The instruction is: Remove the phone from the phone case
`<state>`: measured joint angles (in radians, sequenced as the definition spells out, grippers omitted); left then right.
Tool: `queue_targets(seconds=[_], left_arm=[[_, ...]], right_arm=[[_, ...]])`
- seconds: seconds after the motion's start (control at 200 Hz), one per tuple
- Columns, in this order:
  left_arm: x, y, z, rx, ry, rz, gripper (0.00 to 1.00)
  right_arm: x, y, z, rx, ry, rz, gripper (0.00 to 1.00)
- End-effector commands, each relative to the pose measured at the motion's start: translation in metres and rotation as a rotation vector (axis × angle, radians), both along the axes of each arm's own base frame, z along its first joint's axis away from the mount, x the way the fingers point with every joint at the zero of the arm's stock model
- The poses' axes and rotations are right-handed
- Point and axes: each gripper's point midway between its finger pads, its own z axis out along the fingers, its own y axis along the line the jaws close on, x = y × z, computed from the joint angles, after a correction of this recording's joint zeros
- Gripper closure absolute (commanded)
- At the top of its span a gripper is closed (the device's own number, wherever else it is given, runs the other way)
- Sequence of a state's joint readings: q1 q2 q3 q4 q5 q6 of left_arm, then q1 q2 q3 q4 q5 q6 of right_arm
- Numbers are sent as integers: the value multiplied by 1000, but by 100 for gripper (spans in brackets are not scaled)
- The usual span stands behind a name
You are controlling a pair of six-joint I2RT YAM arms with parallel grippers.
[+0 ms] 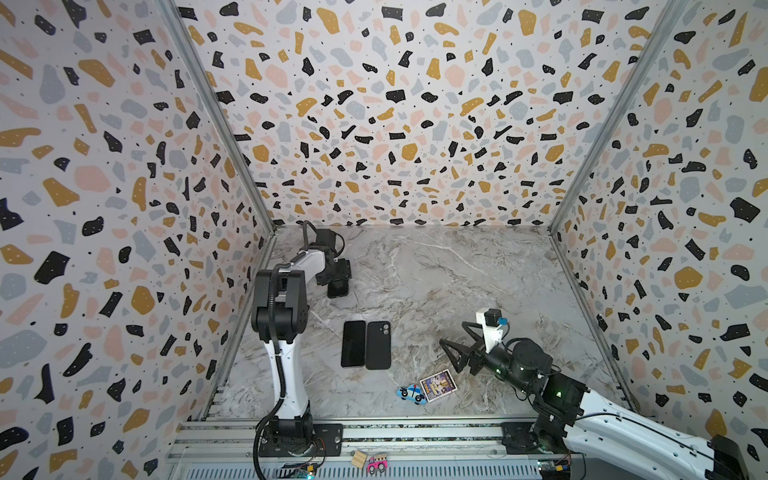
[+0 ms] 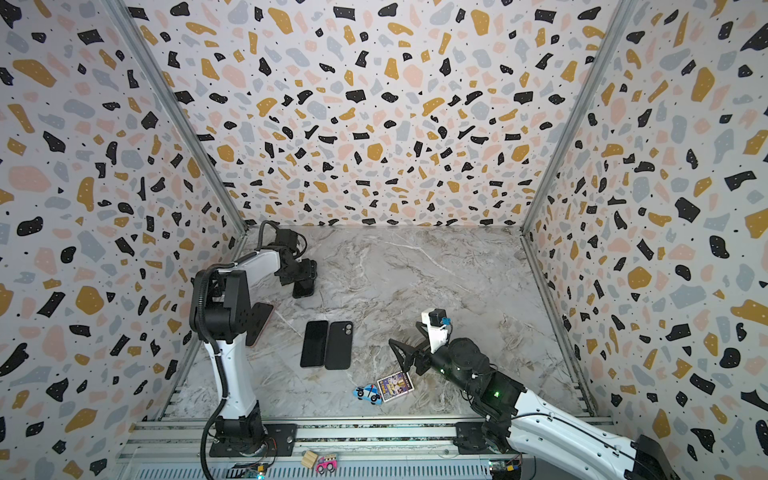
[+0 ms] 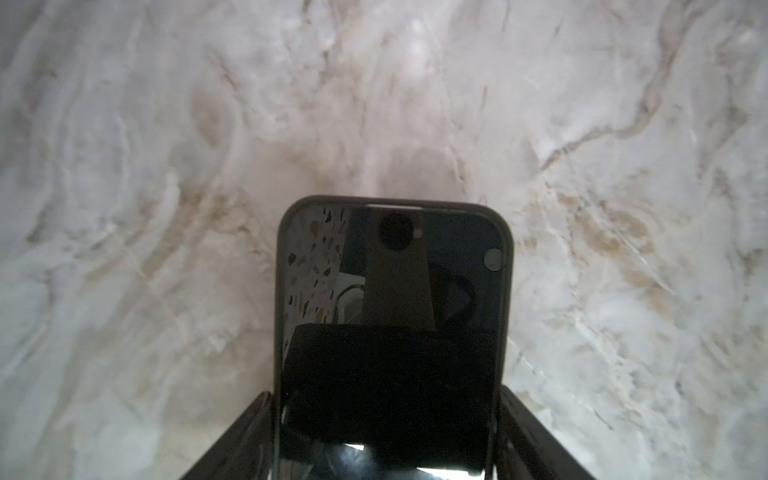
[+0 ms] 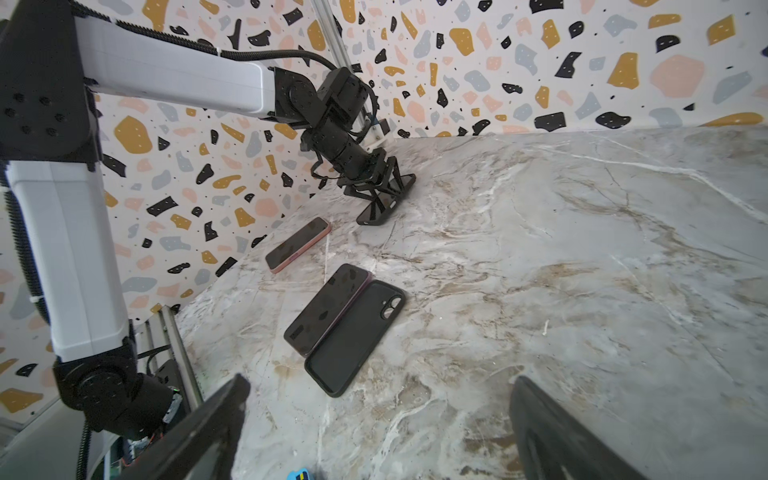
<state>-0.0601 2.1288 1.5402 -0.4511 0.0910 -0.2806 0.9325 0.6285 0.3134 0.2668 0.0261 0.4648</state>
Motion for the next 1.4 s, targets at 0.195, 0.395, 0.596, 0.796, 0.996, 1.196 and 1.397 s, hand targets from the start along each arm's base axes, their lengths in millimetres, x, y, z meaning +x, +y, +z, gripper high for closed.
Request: queue_targets(seconds=[0.195,0.395,0.596,0.796,0.996,1.196,1.397], left_arm=[[4,-43,71,-312,-218,8,45],[-11,-55,108,-463,-330,67,47],[-34,-82,137,-564,-381,56,48],[-58,-120,171,-655,-446,10,50],[-81,-149,187,-758,-478,5,53],[-100,-165,192,-798,-496,0,54],[-117,-173,195,-803,-516,0,55]], right_arm=[[2,25,21,131,31,165,0],[16,42,28,157,75,176,2],[22,60,36,178,79,224,3],[36,77,40,157,94,233,7],[48,93,33,132,110,246,9],[69,95,19,113,118,163,11],[87,97,11,116,130,111,12]])
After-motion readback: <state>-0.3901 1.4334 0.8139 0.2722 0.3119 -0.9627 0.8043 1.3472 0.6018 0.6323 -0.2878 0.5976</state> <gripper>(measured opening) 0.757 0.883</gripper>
